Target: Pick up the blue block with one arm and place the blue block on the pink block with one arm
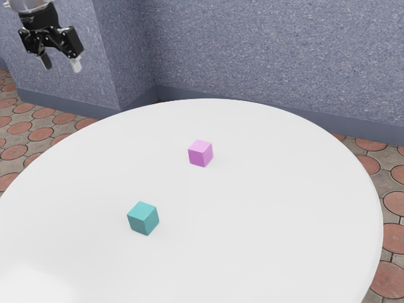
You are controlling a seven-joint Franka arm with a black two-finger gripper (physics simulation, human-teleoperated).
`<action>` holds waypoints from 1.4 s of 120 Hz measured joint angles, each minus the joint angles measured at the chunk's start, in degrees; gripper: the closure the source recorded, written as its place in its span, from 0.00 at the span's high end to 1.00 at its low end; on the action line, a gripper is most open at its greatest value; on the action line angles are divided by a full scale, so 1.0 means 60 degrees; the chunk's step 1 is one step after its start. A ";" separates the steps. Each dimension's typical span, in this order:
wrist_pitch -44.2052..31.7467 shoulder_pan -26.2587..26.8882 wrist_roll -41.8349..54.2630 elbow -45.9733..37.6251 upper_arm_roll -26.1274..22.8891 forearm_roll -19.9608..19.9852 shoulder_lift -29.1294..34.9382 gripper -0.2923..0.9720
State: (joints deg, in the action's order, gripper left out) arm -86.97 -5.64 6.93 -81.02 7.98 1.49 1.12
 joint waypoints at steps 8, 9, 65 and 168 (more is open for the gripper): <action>-0.0003 -0.0073 0.0063 -0.0013 -0.0004 0.0003 -0.0075 0.75; -0.0005 -0.0082 0.0070 -0.0013 -0.0005 0.0003 -0.0099 0.75; -0.3347 0.0963 0.0002 -0.4521 -0.0706 0.0205 -0.0567 0.74; -0.6505 0.0454 -0.0559 -0.7490 -0.2217 0.0232 -0.1288 0.74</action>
State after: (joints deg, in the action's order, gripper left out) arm -126.00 -2.92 3.58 -125.96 -5.32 2.88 -6.61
